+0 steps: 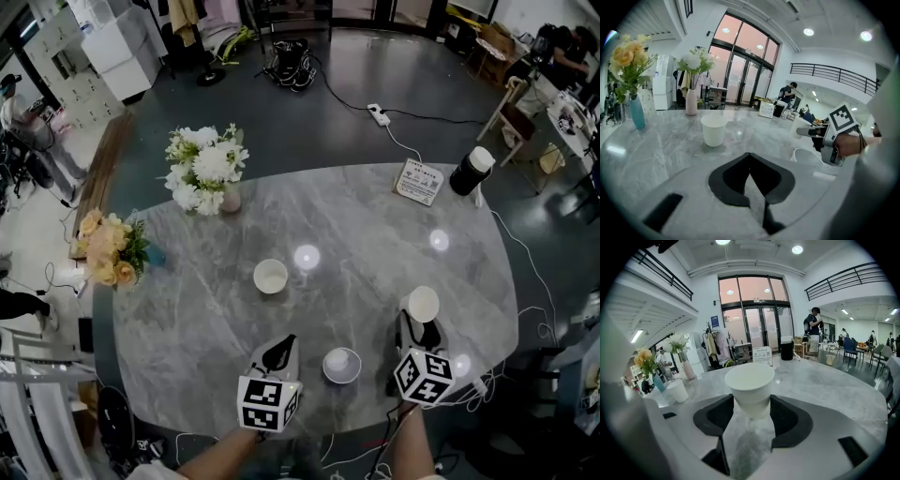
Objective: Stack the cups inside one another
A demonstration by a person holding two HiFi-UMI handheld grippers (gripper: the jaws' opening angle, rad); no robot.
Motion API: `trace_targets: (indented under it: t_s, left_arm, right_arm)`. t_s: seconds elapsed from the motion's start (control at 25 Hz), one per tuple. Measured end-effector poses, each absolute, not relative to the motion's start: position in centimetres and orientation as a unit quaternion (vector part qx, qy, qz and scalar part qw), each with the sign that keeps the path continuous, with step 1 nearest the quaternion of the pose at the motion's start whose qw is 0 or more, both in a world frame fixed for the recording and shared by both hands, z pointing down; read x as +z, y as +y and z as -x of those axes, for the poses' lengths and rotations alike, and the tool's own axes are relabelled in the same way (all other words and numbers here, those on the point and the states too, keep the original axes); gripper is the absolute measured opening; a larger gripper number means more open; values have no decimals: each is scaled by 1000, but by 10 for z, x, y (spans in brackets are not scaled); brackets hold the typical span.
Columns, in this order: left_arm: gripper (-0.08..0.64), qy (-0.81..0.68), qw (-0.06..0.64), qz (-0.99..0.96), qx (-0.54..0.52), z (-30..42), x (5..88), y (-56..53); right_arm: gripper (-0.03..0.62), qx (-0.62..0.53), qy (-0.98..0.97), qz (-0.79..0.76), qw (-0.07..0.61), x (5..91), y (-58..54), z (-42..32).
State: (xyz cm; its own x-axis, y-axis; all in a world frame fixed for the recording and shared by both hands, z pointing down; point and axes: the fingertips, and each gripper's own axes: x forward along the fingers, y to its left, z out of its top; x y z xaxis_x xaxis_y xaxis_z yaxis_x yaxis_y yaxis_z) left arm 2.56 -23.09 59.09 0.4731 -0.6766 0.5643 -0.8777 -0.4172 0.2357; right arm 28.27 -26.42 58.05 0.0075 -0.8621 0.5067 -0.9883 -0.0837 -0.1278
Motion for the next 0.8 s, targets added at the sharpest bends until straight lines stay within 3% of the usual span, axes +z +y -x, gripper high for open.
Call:
trace_targets:
  t_s: [0.8]
  left_arm:
    - [-5, -507, 243, -816, 136, -16, 527, -142]
  right_arm:
    - [227, 207, -731, -641, 112, 513, -179, -208]
